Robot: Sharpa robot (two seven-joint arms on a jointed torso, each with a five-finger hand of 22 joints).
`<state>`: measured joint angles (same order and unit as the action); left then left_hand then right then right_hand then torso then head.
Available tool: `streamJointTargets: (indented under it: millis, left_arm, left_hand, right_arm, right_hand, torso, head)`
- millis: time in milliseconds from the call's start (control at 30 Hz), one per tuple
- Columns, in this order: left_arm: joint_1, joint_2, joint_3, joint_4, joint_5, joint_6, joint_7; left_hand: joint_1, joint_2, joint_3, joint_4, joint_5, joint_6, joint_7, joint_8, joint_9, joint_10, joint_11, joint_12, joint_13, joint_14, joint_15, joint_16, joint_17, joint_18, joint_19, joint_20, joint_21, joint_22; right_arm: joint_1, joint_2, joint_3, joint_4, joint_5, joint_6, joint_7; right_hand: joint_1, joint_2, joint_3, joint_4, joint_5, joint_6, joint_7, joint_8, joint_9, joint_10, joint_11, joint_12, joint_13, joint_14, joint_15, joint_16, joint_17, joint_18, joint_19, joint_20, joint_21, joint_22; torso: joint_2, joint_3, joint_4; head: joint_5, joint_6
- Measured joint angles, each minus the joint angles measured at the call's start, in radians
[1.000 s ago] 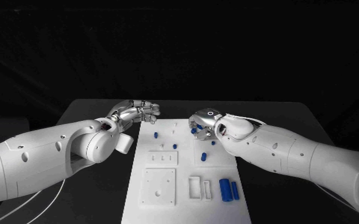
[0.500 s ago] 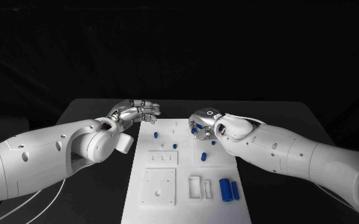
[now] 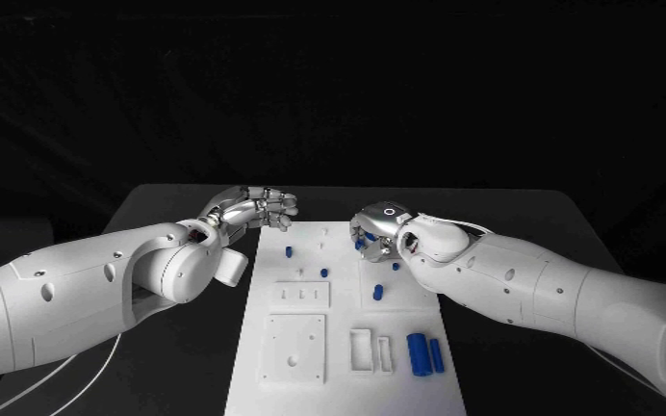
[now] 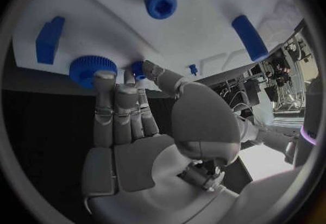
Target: Assemble the parts on the task board
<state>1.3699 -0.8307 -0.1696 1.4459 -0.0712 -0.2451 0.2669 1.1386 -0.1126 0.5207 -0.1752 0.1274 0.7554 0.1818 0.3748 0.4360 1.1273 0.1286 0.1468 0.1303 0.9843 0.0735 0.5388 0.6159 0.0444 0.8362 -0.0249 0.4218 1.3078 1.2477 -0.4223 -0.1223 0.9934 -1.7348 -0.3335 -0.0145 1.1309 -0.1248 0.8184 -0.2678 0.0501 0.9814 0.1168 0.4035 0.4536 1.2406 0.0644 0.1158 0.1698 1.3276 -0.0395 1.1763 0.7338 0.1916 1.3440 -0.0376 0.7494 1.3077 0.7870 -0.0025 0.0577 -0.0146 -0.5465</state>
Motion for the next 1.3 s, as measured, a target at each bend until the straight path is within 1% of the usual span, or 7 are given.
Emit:
streamJointTargets:
  millis: [300, 433, 700, 900, 1100, 1200, 1300]
  left_arm:
    - [0.001, 0.000, 0.000, -0.003, 0.000, 0.000, 0.000]
    - [0.002, -0.002, 0.000, -0.008, -0.001, -0.001, 0.000]
    - [0.005, 0.000, 0.000, -0.010, -0.001, -0.001, 0.000]
    - [0.005, 0.005, 0.000, -0.008, -0.001, -0.002, 0.001]
    - [0.006, 0.007, 0.000, -0.004, -0.003, -0.005, 0.001]
    - [0.006, 0.008, 0.000, -0.001, -0.010, -0.008, 0.002]
    - [0.006, 0.008, 0.000, 0.002, -0.015, -0.012, 0.002]
  left_hand:
    - [0.000, 0.000, 0.000, 0.000, 0.000, 0.000, 0.000, 0.000, 0.001, 0.000, 0.000, 0.000, 0.001, 0.000, 0.000, 0.000, 0.000, 0.000, 0.000, 0.000, 0.000, 0.000]
    - [0.000, 0.000, 0.002, -0.002, 0.000, 0.000, 0.000, 0.000, 0.001, 0.000, 0.000, 0.000, 0.001, 0.000, 0.000, 0.000, 0.000, 0.000, 0.000, 0.000, 0.000, 0.000]
    - [0.000, 0.000, 0.002, -0.002, 0.000, 0.000, 0.000, 0.000, 0.001, 0.000, 0.000, 0.000, 0.001, 0.000, 0.000, 0.000, 0.000, -0.001, 0.000, 0.000, 0.004, 0.000]
    - [0.000, 0.000, 0.002, -0.002, 0.000, 0.000, 0.000, 0.000, 0.002, 0.000, 0.000, 0.000, 0.001, 0.000, 0.000, 0.000, 0.001, -0.001, 0.000, 0.000, 0.004, 0.000]
    - [0.000, 0.000, 0.003, -0.003, 0.000, 0.000, 0.000, 0.000, 0.002, 0.000, 0.000, 0.000, 0.001, 0.000, 0.000, 0.000, 0.001, -0.001, 0.000, 0.000, 0.004, 0.000]
    - [0.000, 0.000, 0.007, -0.021, 0.000, 0.003, 0.003, -0.005, 0.004, 0.000, 0.000, -0.005, 0.002, -0.004, 0.004, 0.000, 0.001, -0.001, -0.006, 0.001, 0.004, 0.000]
    - [0.005, -0.004, 0.008, -0.022, 0.000, 0.004, 0.004, -0.006, 0.005, 0.000, 0.000, -0.005, 0.002, -0.004, 0.004, 0.000, 0.001, -0.002, -0.007, 0.000, 0.004, 0.000]
  right_arm:
    - [-0.001, -0.012, -0.003, 0.037, -0.006, -0.012, -0.020]
    - [0.013, -0.008, -0.003, 0.047, -0.014, -0.023, -0.029]
    - [0.027, 0.031, -0.002, 0.027, -0.035, -0.050, -0.047]
    - [0.029, 0.053, -0.002, 0.027, -0.054, -0.063, -0.061]
    - [0.030, 0.077, -0.002, 0.026, -0.079, -0.081, -0.092]
    - [0.030, 0.087, -0.002, 0.019, -0.094, -0.096, -0.115]
    - [0.031, 0.096, -0.002, 0.009, -0.107, -0.112, -0.140]
  right_hand:
    - [0.000, 0.000, 0.000, 0.000, -0.001, 0.004, 0.003, 0.004, 0.000, 0.000, 0.000, 0.000, 0.006, 0.002, -0.002, 0.004, 0.000, 0.000, 0.003, 0.000, 0.006, 0.000]
    - [0.000, 0.000, 0.006, -0.002, -0.001, 0.004, 0.003, 0.005, 0.004, 0.004, -0.004, 0.000, 0.006, 0.004, -0.004, 0.004, -0.001, 0.000, 0.004, -0.001, 0.006, 0.000]
    - [0.000, 0.000, 0.011, 0.003, -0.004, 0.008, -0.001, 0.004, 0.005, 0.004, -0.004, -0.001, 0.011, 0.004, -0.004, 0.004, -0.002, 0.000, 0.005, -0.002, 0.009, 0.000]
    - [0.000, 0.000, 0.012, 0.004, -0.008, 0.008, -0.001, 0.004, 0.005, 0.004, -0.004, -0.001, 0.011, 0.005, -0.005, 0.008, -0.003, 0.000, 0.005, -0.002, 0.009, 0.000]
    - [0.000, -0.001, 0.021, 0.007, -0.008, 0.008, -0.001, 0.003, 0.005, 0.004, -0.004, -0.002, 0.014, 0.005, -0.005, 0.008, -0.004, 0.000, 0.005, -0.002, 0.013, 0.000]
    - [0.004, -0.004, 0.025, 0.011, -0.007, 0.008, -0.001, 0.003, 0.006, 0.004, -0.004, -0.004, 0.015, 0.007, -0.007, 0.008, -0.004, 0.000, 0.005, -0.002, 0.017, 0.000]
    - [0.004, -0.005, 0.025, 0.012, -0.004, 0.008, -0.001, 0.003, 0.006, 0.004, -0.004, -0.005, 0.016, 0.007, -0.007, 0.008, -0.005, 0.000, 0.005, -0.002, 0.017, 0.000]
  torso:
    - [0.001, -0.0003, -0.0015]
    - [0.001, 0.0003, -0.0026]
    - [0.002, 0.0003, -0.0026]
    - [0.004, -0.0016, 0.0012]
    - [0.005, -0.0046, 0.0032]
    - [0.006, -0.0059, 0.0050]
    - [0.007, -0.0084, 0.0067]
  head:
    - [0.003, 0.008]
    - [0.005, 0.015]
    - [0.003, 0.021]
    - [0.003, 0.021]
    - [0.014, 0.023]
    - [0.020, 0.025]
    - [0.022, 0.027]
